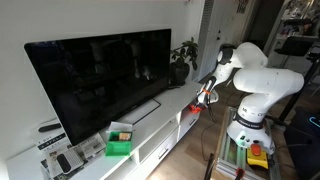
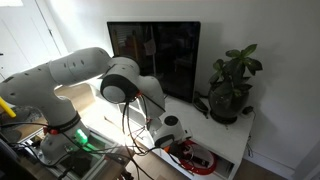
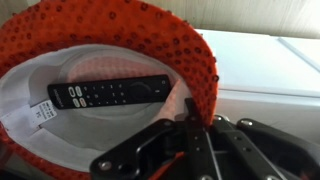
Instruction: Put the orange hat on top of the tv stand and take the remote control out of it
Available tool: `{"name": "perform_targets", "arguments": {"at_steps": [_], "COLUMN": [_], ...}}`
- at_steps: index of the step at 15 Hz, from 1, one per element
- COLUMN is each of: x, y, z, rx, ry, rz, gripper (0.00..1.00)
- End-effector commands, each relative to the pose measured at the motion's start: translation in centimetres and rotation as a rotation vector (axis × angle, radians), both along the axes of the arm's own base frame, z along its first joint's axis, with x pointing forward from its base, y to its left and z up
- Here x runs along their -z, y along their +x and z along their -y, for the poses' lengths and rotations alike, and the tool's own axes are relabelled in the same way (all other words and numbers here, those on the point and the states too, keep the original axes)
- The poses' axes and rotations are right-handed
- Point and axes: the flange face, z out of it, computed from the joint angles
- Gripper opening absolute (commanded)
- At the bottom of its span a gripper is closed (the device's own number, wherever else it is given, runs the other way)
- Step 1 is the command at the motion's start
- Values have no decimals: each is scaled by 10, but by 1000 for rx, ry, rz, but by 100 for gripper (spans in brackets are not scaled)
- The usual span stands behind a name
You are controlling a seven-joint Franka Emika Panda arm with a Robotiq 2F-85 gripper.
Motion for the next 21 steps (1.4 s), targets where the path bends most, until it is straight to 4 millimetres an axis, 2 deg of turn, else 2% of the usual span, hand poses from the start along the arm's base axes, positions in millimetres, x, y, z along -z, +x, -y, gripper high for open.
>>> {"name": "perform_targets", "arguments": {"at_steps": [1, 12, 17, 21], "x": [-15, -33, -36, -46], "y": [-3, -23, -35, -49], "z": [11, 33, 36, 40], "rx": [106, 305, 331, 348], "ry": [6, 41, 50, 18], "rz": [-51, -173, -198, -230], "gripper": [1, 1, 1, 1]}}
